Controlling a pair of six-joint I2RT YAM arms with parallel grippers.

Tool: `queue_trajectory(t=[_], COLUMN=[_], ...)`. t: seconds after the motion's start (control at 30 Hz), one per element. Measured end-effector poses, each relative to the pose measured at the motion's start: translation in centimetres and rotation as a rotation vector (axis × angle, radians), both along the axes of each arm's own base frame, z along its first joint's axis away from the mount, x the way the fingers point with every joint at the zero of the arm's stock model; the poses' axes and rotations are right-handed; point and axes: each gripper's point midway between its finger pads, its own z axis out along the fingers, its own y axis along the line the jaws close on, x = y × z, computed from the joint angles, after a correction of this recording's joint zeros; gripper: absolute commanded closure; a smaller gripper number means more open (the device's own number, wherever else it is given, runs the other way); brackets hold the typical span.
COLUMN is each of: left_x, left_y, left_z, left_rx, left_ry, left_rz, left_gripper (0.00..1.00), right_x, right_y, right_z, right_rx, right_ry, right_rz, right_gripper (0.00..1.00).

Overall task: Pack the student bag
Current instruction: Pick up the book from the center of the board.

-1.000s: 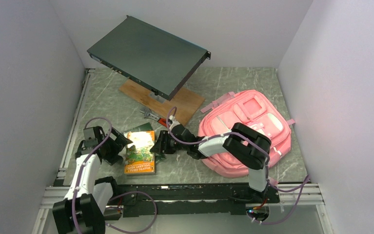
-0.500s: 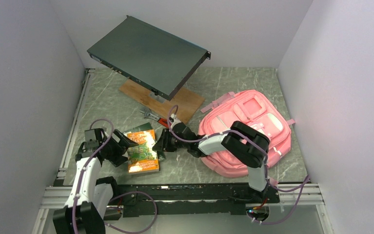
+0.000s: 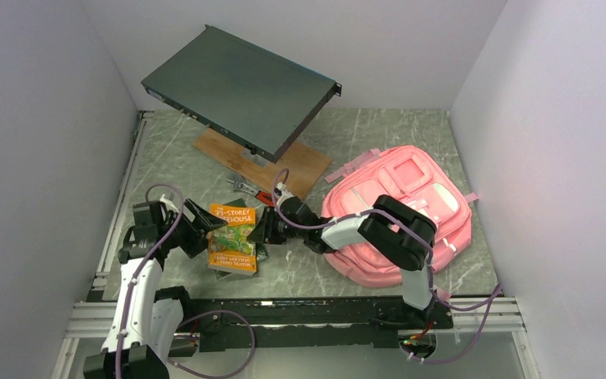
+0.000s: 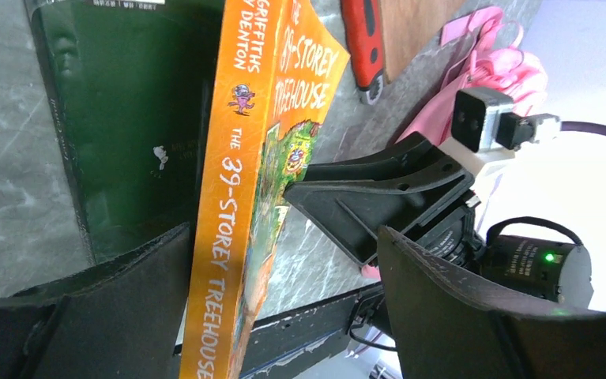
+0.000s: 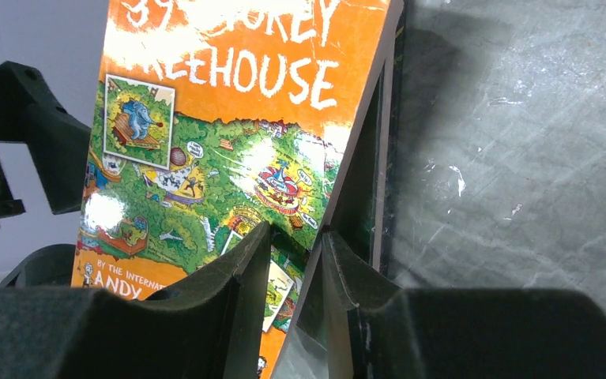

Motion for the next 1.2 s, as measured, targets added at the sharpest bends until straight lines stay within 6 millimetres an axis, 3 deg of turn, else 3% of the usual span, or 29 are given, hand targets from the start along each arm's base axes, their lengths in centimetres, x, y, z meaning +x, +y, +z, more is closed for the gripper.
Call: queue_trajectory(t=[0.1, 0.2, 0.3, 0.5, 0.63, 0.73, 0.93, 1.07, 1.2], left_x=[-0.3, -0.6, -0.6, -0.3, -0.2, -0.3, -1.3, -3.2, -5.6], left_y=[-0.4, -0.6, -0.8, -1.0, -1.8, -2.7, -6.7, -10.6, -13.7], left_z=[-1.0, -1.6, -1.7, -1.1, 0.1, 1.3, 5.3, 9.2, 12.0], left_rx=[-0.003, 0.013, 0.026, 0.07, 0.066, 0.043, -0.028, -0.026, -0.018], left_ry=[0.027, 0.036, 0.02, -0.087, -0.176, -0.254, -0.422, -0.554, -0.684], left_rz=[-0.018, -0.042, -0.062, -0.127, -0.203, -0.278, -0.538, -0.806, -1.033], left_gripper=[0.23, 0.42, 0.68, 0.99, 1.0, 1.0, 1.0, 1.0, 1.0], right_x=[0.0, -0.1, -0.1, -0.6, -1.8, -2.5, -1.9, 0.3, 1.2], right_y=[0.2, 0.3, 0.3, 0.2, -1.3, -3.6, -10.0, -15.5, -18.9], right_z=[-0.1, 0.0, 0.1, 0.7, 2.5, 5.6, 15.0, 17.5, 18.7], right_rx=[0.007, 0.011, 0.013, 0.023, -0.015, -0.067, -0.101, -0.146, -0.153], right_ry=[0.0, -0.006, -0.015, -0.045, -0.114, -0.228, -0.549, -0.622, -0.605], right_rz=[0.008, 0.015, 0.023, 0.069, 0.143, 0.187, 0.182, 0.125, 0.115], right_gripper=[0.69, 0.68, 0.64, 0.42, 0.2, 0.03, 0.01, 0.01, 0.0])
